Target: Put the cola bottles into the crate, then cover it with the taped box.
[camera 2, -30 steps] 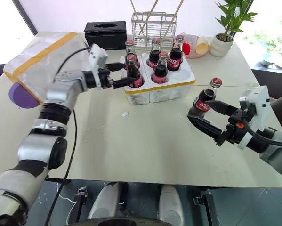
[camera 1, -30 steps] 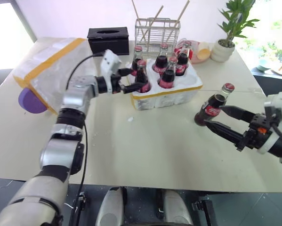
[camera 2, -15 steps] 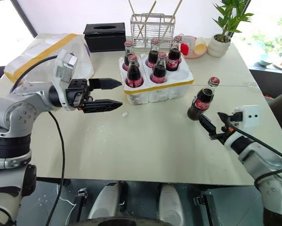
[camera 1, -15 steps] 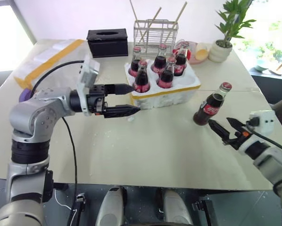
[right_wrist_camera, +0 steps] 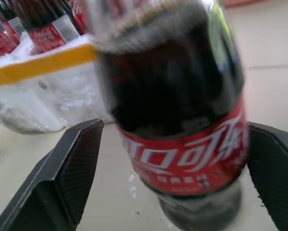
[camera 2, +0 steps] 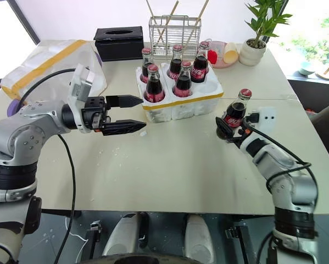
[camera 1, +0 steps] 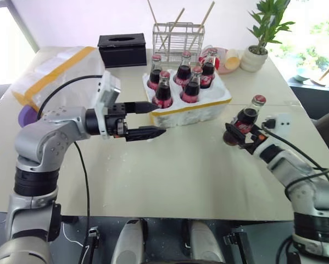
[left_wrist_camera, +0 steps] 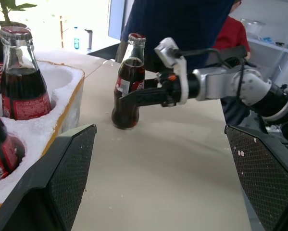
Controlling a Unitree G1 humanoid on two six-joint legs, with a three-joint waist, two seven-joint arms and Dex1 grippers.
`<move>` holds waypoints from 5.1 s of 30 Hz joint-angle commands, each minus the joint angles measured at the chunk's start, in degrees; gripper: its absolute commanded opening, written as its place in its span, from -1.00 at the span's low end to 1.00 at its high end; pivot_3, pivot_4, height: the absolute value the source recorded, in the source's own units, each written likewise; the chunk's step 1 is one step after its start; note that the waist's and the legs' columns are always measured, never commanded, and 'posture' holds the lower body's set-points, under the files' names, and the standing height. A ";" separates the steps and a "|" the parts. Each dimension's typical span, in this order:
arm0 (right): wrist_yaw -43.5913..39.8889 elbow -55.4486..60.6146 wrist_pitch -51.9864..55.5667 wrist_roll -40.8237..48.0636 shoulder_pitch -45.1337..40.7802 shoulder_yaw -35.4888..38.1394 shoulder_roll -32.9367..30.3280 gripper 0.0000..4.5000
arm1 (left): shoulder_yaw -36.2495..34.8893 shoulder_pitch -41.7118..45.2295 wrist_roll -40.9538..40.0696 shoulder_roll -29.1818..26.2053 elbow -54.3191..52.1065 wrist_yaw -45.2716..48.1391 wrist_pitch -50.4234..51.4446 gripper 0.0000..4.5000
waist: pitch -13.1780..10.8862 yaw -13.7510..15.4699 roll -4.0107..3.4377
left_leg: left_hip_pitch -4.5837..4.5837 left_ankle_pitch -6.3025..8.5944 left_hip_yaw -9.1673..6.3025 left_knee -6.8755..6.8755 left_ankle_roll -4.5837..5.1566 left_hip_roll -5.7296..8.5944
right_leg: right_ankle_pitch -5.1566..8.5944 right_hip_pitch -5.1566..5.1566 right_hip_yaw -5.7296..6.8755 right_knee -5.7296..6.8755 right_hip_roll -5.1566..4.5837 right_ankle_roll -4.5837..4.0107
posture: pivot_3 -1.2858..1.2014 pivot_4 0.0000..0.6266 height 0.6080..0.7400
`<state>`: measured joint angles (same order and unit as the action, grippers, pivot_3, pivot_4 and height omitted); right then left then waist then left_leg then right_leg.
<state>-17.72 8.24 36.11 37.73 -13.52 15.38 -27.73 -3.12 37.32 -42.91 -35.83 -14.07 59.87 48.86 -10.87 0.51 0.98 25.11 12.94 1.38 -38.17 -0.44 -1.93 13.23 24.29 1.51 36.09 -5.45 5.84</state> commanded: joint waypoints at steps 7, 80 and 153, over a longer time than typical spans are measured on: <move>-4.86 3.28 -0.83 2.04 -6.54 4.16 -3.17 0.26 | -1.58 -0.26 -0.25 -1.34 -1.45 -1.72 -1.77 1.00 | -0.12 -0.08 -0.19 | 0.01 0.00 0.00 0.04 0.00 0.00 | -0.11 0.04 0.00 0.02 0.00 0.19 | 0.03 -0.52 1.00; -22.73 22.20 24.76 36.35 -18.29 17.85 -30.76 0.98 | 17.14 38.32 59.63 -27.72 88.39 17.02 -35.61 1.00 | -0.27 0.17 0.17 | 0.34 -0.01 1.03 0.40 -0.09 -0.74 | -0.11 1.02 -0.05 0.11 0.14 -0.09 | 0.03 -0.52 1.00; -10.83 22.63 13.29 28.76 -2.77 13.57 -23.53 1.00 | 26.60 32.32 89.04 -4.30 23.64 -6.81 -46.04 -0.86 | -0.21 0.25 0.30 | 0.21 0.00 0.86 -0.05 -0.05 -0.80 | -0.26 0.59 -0.30 0.09 0.44 0.02 | 0.03 -0.52 1.00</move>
<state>-29.06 29.95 50.77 66.28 -15.96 28.20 -51.85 23.88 68.61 45.64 -39.98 9.73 53.43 3.21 -11.09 0.77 1.28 25.32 12.94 2.24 -38.22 -0.50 -2.73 12.98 24.88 1.21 36.19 -5.01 5.87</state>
